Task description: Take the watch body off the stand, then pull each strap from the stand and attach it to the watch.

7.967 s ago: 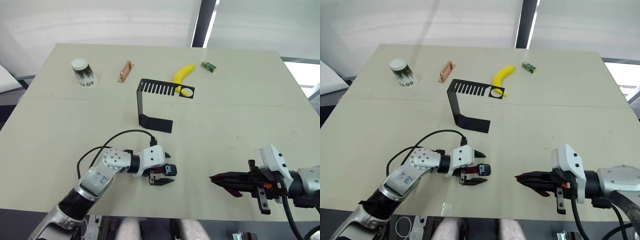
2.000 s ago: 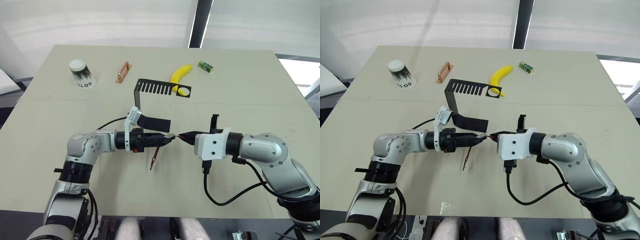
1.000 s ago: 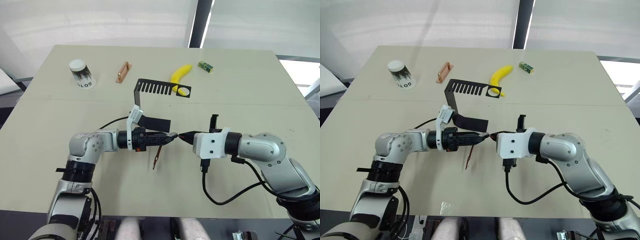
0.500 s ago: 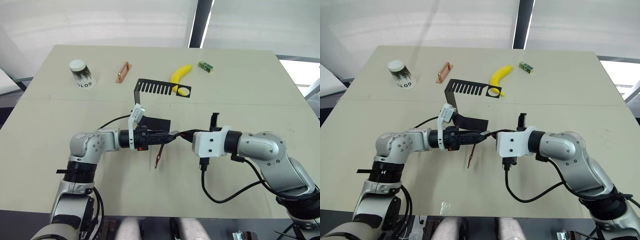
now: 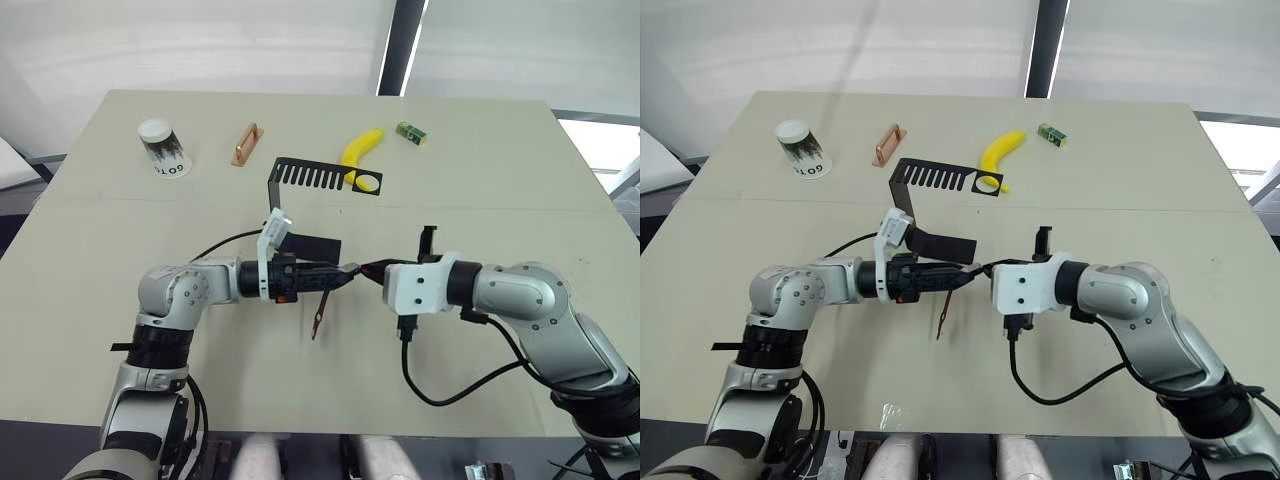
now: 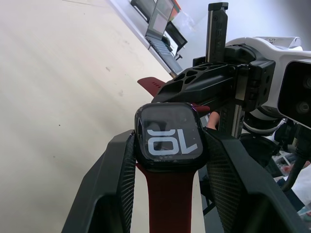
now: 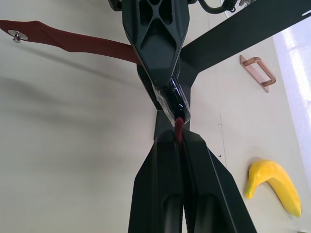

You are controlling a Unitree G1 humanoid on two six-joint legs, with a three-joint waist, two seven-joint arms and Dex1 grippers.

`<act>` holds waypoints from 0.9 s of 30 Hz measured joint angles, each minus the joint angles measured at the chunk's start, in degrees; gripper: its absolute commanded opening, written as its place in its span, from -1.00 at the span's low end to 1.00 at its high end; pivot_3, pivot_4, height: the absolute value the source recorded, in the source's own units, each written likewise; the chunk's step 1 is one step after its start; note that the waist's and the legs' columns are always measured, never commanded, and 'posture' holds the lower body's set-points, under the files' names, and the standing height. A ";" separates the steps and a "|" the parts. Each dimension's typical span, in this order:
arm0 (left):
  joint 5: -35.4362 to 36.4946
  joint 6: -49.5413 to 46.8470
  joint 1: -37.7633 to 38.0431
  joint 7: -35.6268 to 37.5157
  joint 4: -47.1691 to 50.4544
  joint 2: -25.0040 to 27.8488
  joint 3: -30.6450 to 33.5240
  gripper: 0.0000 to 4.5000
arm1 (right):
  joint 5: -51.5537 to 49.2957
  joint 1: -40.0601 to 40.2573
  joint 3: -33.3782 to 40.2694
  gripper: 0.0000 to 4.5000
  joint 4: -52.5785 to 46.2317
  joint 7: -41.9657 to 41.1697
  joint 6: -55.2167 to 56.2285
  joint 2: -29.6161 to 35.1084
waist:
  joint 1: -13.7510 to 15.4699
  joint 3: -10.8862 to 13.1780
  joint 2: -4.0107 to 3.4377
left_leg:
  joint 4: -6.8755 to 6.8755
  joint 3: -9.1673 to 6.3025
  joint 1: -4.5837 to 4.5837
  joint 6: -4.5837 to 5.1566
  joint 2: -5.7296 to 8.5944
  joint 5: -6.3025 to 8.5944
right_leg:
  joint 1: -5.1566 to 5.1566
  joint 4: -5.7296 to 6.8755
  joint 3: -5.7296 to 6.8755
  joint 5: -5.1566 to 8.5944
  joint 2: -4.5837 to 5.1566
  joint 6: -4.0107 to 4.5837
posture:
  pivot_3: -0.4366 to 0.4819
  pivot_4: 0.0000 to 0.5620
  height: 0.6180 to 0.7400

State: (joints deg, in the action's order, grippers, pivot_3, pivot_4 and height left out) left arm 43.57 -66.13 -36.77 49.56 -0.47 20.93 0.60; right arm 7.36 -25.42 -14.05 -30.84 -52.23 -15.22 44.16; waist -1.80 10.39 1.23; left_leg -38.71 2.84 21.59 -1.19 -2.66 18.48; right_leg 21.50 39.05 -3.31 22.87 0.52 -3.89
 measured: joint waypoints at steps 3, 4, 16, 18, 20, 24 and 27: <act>0.00 -0.01 0.00 0.00 0.00 0.08 0.01 -0.27 | 0.00 -0.02 -0.06 -1.00 0.07 0.00 0.00 0.00 | 0.03 0.00 0.00 | 0.00 0.00 0.00 0.00 0.00 0.00 | 0.00 0.00 0.00 0.00 0.00 0.00 | -0.05 -0.47 1.00; 0.00 -0.01 0.00 0.00 0.00 0.15 0.00 -0.27 | 0.00 -0.02 -0.07 -1.00 0.08 0.00 0.00 0.00 | 0.02 0.00 0.00 | 0.00 0.00 0.00 0.00 0.00 0.00 | 0.00 0.00 0.00 0.00 0.00 0.00 | -0.05 -0.47 1.00; 0.00 -0.02 -0.02 -0.51 0.01 -0.71 0.16 -0.27 | 0.00 -0.12 -0.07 -1.00 0.17 0.00 -0.48 -0.01 | 0.01 0.00 0.00 | 0.00 0.00 0.00 0.00 0.00 0.00 | 0.00 0.00 0.00 0.00 0.00 0.00 | -0.05 -0.47 1.00; 0.00 -0.03 -0.03 -0.76 0.01 -0.93 0.24 -0.27 | 0.00 -0.21 -0.07 -1.00 0.24 0.00 -0.80 -0.01 | 0.02 0.00 0.00 | 0.00 0.00 0.00 0.00 0.00 0.00 | 0.00 0.00 0.00 0.00 0.00 0.00 | -0.05 -0.47 1.00; 0.00 -0.07 -0.04 -0.86 0.01 -1.09 0.26 -0.27 | -0.03 -0.24 -0.07 -1.00 0.25 0.00 -1.19 -0.08 | 0.02 0.00 0.00 | 0.00 0.00 0.00 0.00 0.00 0.00 | 0.00 0.00 0.00 0.00 0.00 0.00 | -0.05 -0.47 1.00; 0.00 -0.15 -0.04 -0.93 0.01 -1.34 0.28 -0.27 | -0.07 -0.25 -0.07 -1.00 0.24 0.00 -1.73 -0.12 | 0.01 0.00 0.00 | 0.00 0.00 0.00 0.00 0.00 0.00 | 0.00 0.00 0.00 0.00 0.00 0.00 | -0.05 -0.47 1.00; 0.00 -0.17 -0.05 -0.95 0.02 -1.49 0.29 -0.27 | -0.08 -0.33 -0.07 -1.00 0.24 0.00 -2.16 -0.15 | 0.02 0.00 0.00 | 0.00 0.00 0.00 0.00 0.00 0.00 | 0.00 0.00 0.00 0.00 0.00 0.00 | -0.05 -0.47 1.00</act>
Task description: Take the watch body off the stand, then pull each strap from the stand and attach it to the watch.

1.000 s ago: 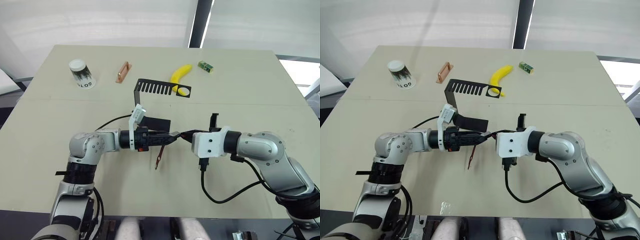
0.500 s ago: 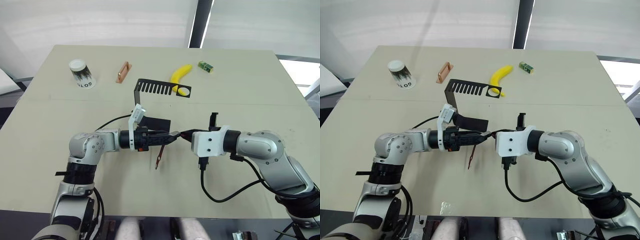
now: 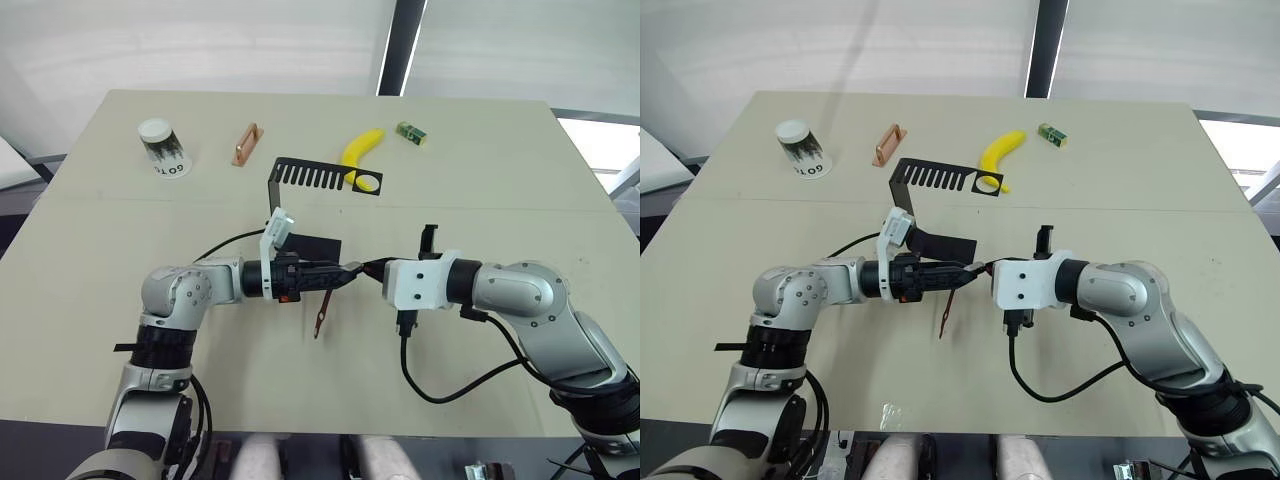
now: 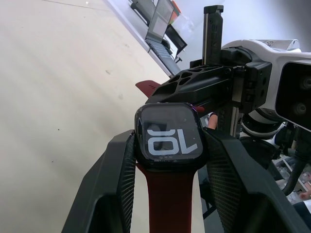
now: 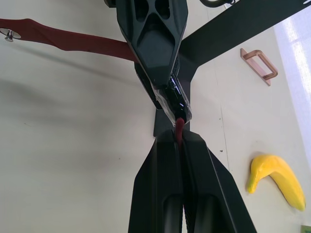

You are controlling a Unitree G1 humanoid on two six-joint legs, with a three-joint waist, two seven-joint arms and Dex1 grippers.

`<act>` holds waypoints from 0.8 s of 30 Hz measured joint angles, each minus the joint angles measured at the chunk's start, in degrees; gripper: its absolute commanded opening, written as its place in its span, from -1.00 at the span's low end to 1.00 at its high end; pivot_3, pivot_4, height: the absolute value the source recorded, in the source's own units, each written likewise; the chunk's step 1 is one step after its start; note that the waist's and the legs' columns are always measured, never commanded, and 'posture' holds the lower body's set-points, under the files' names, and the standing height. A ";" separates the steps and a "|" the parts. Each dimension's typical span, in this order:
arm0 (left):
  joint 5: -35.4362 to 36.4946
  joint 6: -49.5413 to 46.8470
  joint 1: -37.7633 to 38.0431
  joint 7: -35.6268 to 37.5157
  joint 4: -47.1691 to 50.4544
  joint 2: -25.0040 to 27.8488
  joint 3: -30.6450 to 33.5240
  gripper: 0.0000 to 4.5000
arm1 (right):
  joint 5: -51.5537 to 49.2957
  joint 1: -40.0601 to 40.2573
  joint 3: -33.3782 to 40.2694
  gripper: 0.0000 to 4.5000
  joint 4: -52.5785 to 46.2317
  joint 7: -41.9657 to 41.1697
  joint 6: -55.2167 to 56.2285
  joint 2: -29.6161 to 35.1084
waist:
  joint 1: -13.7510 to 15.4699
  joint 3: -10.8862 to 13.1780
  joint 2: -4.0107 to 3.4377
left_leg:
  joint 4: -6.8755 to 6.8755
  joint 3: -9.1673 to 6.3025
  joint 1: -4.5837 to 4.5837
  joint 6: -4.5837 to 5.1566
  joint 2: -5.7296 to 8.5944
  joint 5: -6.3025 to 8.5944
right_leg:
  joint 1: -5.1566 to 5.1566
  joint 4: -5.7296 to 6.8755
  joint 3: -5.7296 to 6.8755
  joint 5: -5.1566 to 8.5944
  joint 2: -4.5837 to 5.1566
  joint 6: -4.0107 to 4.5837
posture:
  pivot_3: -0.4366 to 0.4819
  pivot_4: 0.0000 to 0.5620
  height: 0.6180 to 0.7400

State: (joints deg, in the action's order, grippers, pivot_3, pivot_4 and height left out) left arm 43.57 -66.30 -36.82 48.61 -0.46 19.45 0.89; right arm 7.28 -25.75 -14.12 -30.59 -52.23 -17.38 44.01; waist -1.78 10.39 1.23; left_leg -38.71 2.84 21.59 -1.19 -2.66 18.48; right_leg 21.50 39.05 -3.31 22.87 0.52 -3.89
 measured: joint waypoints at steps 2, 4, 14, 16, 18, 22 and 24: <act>0.00 0.00 -0.01 -0.03 0.00 -0.12 0.06 -0.27 | 0.01 -0.10 0.00 -1.00 0.00 0.00 -0.13 0.00 | 0.00 0.00 0.00 | 0.00 0.00 0.00 0.00 0.00 0.00 | 0.00 0.00 0.00 0.00 0.00 0.00 | -0.05 -0.47 1.00; 0.00 0.00 -0.07 -0.03 0.01 -0.17 0.15 -0.27 | 0.01 -0.23 0.00 -1.00 0.00 0.00 -0.20 -0.02 | -0.01 0.00 0.00 | 0.00 0.00 0.00 0.00 0.00 0.00 | 0.00 0.00 0.00 0.00 0.00 0.00 | -0.05 -0.47 1.00; 0.00 0.00 -0.13 -0.06 0.01 -0.23 0.22 -0.27 | 0.02 -0.37 -0.02 -1.00 0.50 0.00 -0.25 -0.42 | 0.00 0.00 0.00 | 0.00 0.00 0.00 0.00 0.00 0.00 | 0.00 0.00 0.00 0.00 0.00 0.00 | -0.05 -0.47 1.00; 0.00 -0.04 -0.41 -0.14 0.01 -0.25 0.25 -0.27 | 0.04 -0.54 -0.02 -1.00 0.60 0.00 -0.25 -0.42 | 0.00 0.00 0.00 | 0.00 0.00 0.00 0.00 0.00 0.00 | 0.00 -0.01 0.00 0.00 0.00 0.00 | -0.05 -0.47 1.00; 0.00 -0.04 -0.68 -0.20 0.01 -0.25 0.33 -0.27 | 0.06 -0.88 -0.02 -1.00 0.74 0.00 -0.25 -0.43 | -0.01 0.00 0.00 | 0.00 0.00 0.00 0.00 0.00 0.00 | 0.00 -0.01 0.00 0.00 0.00 0.00 | -0.05 -0.47 1.00; 0.00 -0.04 -0.73 -0.21 0.01 -0.27 0.33 -0.27 | 0.06 -0.96 -0.02 -1.00 1.02 0.00 -0.25 -0.59 | -0.01 0.00 0.00 | 0.00 0.00 0.00 0.00 0.00 0.00 | 0.00 -0.01 0.00 0.00 0.00 0.00 | -0.05 -0.47 1.00; 0.00 -0.05 -0.73 -0.21 0.01 -0.28 0.33 -0.27 | 0.06 -0.96 -0.02 -1.00 1.06 0.00 -0.25 -0.63 | 0.00 0.00 0.00 | 0.00 0.00 0.00 0.00 0.00 0.00 | 0.00 -0.01 0.00 0.00 0.00 0.00 | -0.05 -0.47 1.00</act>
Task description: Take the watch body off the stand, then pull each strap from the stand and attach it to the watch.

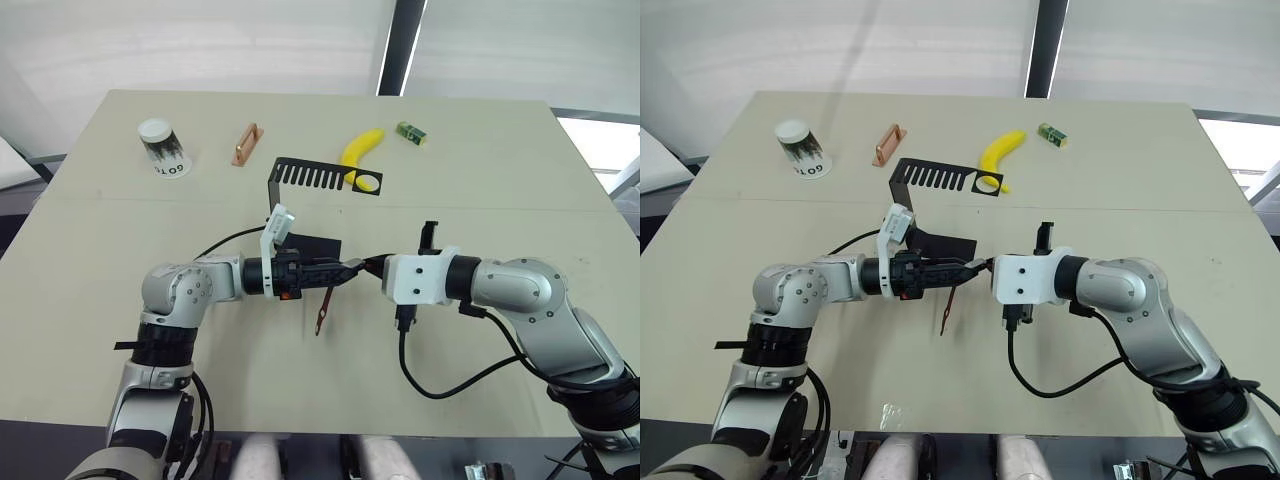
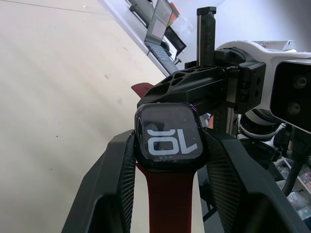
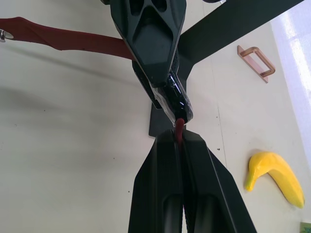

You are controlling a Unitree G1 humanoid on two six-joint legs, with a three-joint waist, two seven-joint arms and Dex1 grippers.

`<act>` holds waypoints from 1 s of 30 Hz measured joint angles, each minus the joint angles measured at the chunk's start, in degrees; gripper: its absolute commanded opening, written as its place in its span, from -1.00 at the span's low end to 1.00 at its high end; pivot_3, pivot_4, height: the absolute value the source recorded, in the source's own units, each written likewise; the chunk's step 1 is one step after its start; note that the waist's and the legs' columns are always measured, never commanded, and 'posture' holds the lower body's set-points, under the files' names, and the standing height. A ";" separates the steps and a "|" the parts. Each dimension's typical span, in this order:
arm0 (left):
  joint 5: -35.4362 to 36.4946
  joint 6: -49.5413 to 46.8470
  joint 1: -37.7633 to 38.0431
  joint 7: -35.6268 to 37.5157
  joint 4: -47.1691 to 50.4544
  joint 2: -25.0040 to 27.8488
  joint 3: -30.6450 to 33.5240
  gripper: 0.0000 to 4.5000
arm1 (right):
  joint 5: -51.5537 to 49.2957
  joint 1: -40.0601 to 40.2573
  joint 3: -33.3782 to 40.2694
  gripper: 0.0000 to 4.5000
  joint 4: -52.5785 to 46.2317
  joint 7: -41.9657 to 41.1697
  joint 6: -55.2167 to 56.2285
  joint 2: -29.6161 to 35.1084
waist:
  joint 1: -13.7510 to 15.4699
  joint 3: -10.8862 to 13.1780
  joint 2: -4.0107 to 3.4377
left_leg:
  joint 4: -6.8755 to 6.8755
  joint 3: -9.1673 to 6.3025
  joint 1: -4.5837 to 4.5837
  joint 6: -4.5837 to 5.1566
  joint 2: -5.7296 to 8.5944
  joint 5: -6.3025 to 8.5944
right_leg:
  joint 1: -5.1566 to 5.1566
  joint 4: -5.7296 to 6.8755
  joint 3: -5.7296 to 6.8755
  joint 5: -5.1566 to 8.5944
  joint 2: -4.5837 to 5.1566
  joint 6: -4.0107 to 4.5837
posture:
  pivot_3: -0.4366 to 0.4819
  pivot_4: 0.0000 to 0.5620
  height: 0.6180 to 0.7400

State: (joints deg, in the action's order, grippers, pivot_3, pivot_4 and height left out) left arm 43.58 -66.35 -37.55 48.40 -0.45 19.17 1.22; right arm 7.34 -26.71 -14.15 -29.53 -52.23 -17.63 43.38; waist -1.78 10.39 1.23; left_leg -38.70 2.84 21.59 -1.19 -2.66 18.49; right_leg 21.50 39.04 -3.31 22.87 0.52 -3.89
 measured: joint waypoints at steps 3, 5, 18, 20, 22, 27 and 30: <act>0.01 -0.03 0.00 0.00 0.00 -0.01 0.00 -0.27 | 0.00 0.00 0.00 -1.00 0.05 0.00 0.00 -0.05 | -0.01 0.00 0.00 | 0.00 0.00 0.00 0.00 0.00 0.00 | 0.00 0.00 0.00 0.00 0.00 0.00 | -0.05 -0.47 1.00; 0.03 -0.07 0.00 0.00 0.00 -0.05 0.00 -0.27 | 0.00 0.00 0.00 -1.00 0.11 0.00 0.00 -0.07 | 0.00 0.00 0.00 | 0.00 0.00 0.00 0.00 0.00 0.00 | 0.00 0.00 0.00 0.00 0.00 0.00 | -0.05 -0.47 1.00; 0.06 -0.15 0.00 -0.12 0.01 -0.30 0.00 -0.27 | 0.03 -0.03 0.00 -1.00 0.35 0.00 0.00 -0.07 | 0.00 0.00 0.00 | 0.00 0.00 0.00 0.00 0.00 0.00 | 0.00 0.00 0.00 0.00 0.00 0.00 | -0.05 -0.47 1.00; 0.06 -0.15 0.00 -0.14 0.01 -0.34 0.00 -0.27 | 0.02 -0.09 -0.01 -1.00 0.43 0.00 0.00 -0.08 | -0.01 0.00 0.00 | 0.00 0.00 0.00 0.00 0.00 0.00 | 0.00 0.00 0.00 0.00 0.00 0.00 | -0.05 -0.47 1.00; 0.07 -0.15 -0.02 -0.16 0.02 -0.39 0.02 -0.27 | 0.03 -0.19 -0.02 -1.00 0.51 0.00 0.00 -0.08 | -0.01 0.00 0.00 | 0.00 0.00 0.00 0.00 0.00 0.00 | 0.00 0.00 0.00 0.00 0.00 0.00 | -0.05 -0.47 1.00; 0.13 -0.15 -0.04 -0.27 0.09 -0.49 0.12 -0.27 | 0.32 -0.38 -0.06 -1.00 0.53 0.00 0.00 -0.09 | 0.00 0.00 0.00 | 0.00 0.00 0.00 0.00 0.00 0.00 | 0.00 0.00 0.00 0.00 0.00 0.00 | -0.05 -0.47 1.00; 0.13 -0.17 -0.04 -0.39 0.34 -0.52 0.12 -0.27 | 0.47 -0.39 -0.11 -1.00 0.53 0.00 0.01 -0.09 | -0.01 0.00 0.00 | 0.00 0.00 0.00 0.00 0.00 0.00 | 0.00 0.00 0.00 0.00 0.00 0.00 | -0.05 -0.47 1.00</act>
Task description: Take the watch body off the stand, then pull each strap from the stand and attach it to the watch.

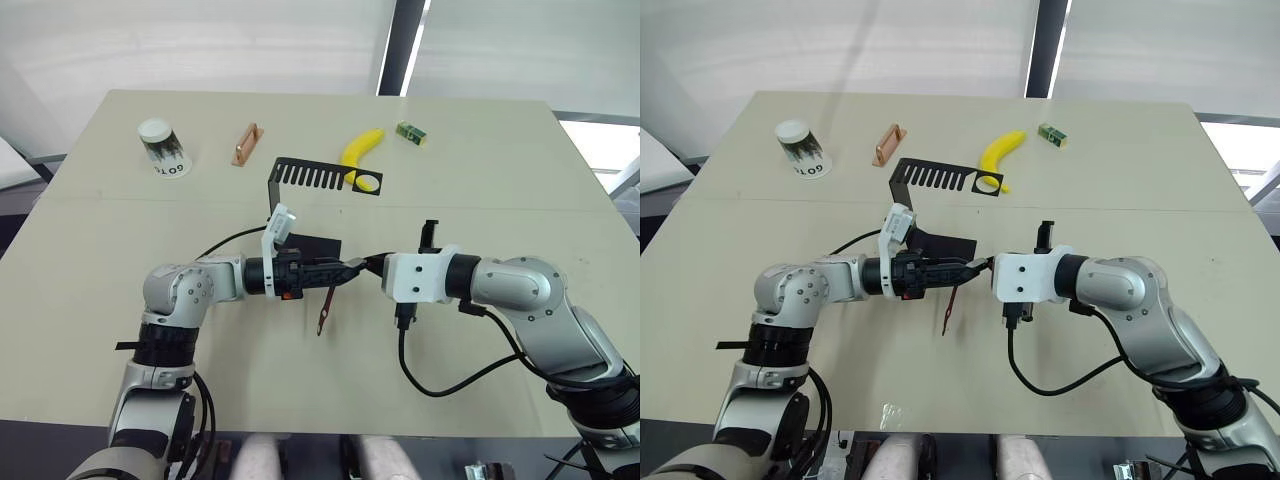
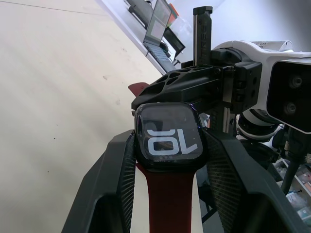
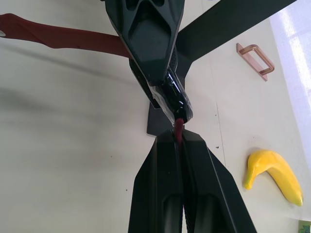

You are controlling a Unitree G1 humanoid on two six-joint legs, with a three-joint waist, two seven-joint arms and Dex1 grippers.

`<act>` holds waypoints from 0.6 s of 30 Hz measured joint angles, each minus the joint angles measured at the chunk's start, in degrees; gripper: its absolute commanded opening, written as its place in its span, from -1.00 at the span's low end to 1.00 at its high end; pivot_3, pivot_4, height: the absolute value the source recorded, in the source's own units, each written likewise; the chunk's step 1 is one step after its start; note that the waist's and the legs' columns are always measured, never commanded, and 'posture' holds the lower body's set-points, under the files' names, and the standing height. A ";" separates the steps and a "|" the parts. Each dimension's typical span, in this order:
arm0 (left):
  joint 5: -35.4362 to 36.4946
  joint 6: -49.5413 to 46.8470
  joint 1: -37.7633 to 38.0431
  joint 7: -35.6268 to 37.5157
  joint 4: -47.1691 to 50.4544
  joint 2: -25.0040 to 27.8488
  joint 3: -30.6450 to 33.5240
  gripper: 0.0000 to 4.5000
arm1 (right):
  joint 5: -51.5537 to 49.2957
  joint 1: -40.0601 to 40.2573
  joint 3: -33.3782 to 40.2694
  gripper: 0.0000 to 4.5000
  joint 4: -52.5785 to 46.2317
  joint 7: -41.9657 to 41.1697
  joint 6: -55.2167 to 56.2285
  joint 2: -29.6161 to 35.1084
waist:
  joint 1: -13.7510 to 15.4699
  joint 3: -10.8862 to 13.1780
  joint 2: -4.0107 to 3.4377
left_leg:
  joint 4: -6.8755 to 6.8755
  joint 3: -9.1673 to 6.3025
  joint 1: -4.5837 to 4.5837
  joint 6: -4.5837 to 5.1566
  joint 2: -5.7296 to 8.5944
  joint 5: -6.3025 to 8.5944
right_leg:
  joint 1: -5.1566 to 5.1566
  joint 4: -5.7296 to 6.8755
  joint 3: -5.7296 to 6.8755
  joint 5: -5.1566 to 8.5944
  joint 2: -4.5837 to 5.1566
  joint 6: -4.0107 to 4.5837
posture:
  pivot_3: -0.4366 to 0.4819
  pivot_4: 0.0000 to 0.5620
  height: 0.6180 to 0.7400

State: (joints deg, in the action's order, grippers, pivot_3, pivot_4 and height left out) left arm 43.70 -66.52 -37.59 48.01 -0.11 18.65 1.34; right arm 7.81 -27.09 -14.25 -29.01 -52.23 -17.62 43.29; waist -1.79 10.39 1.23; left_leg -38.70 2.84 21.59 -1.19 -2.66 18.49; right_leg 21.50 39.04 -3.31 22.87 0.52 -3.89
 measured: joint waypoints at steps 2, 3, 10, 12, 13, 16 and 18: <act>0.08 -0.16 -0.01 -0.12 0.07 -0.04 0.06 -0.27 | 0.05 0.00 0.00 -1.00 0.00 0.00 0.00 0.00 | 0.00 0.00 0.00 | 0.00 0.00 0.00 0.00 0.00 0.00 | 0.00 0.00 0.00 0.00 0.00 0.00 | -0.05 -0.47 1.00; 0.20 -0.27 -0.01 -0.25 0.07 -0.07 0.10 -0.27 | 0.07 0.00 -0.01 -1.00 0.00 0.00 0.00 0.00 | 0.00 0.00 0.00 | 0.00 0.00 0.00 0.00 0.00 0.00 | 0.00 0.00 0.00 0.00 0.00 0.00 | -0.05 -0.47 1.00; 0.50 -0.48 -0.06 -0.46 0.07 -0.09 0.27 -0.27 | 0.11 -0.09 -0.01 -1.00 0.01 0.00 0.00 -0.03 | 0.00 0.00 0.00 | 0.00 0.00 0.00 0.00 0.00 0.00 | 0.00 0.00 0.00 0.00 0.00 0.00 | -0.05 -0.47 1.00; 0.54 -0.51 -0.06 -0.48 0.07 -0.09 0.28 -0.27 | 0.11 -0.09 -0.01 -1.00 0.01 0.00 0.00 -0.03 | 0.00 0.00 0.00 | 0.00 0.00 0.00 0.00 0.00 0.00 | 0.00 0.00 0.00 0.00 0.00 0.00 | -0.05 -0.47 1.00; 0.55 -0.51 -0.06 -0.49 0.07 -0.08 0.28 -0.27 | 0.11 -0.09 -0.01 -1.00 0.01 0.00 0.00 -0.03 | 0.00 0.00 0.00 | 0.00 0.00 0.00 0.00 0.00 0.00 | 0.00 0.00 0.00 0.00 0.00 0.00 | -0.05 -0.47 1.00; 0.57 -0.51 -0.06 -0.49 0.07 -0.07 0.28 -0.27 | 0.11 -0.09 -0.01 -1.00 0.01 0.00 0.00 -0.03 | 0.00 0.00 0.00 | 0.00 0.00 0.00 0.00 0.00 0.00 | 0.00 0.00 0.00 0.00 0.00 0.00 | -0.05 -0.47 1.00; 0.57 -0.51 -0.06 -0.49 0.07 -0.07 0.28 -0.27 | 0.11 -0.09 -0.01 -1.00 0.01 0.00 0.00 -0.03 | 0.00 0.00 0.00 | 0.00 0.00 0.00 0.00 0.00 0.00 | 0.00 0.00 0.00 0.00 0.00 0.00 | -0.05 -0.47 1.00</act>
State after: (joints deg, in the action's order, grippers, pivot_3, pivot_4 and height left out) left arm 44.28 -67.03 -37.65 47.52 -0.04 18.58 1.62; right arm 7.91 -27.18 -14.26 -29.00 -52.23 -17.62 43.26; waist -1.79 10.39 1.23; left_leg -38.70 2.85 21.59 -1.19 -2.66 18.48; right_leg 21.50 39.04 -3.31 22.87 0.52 -3.89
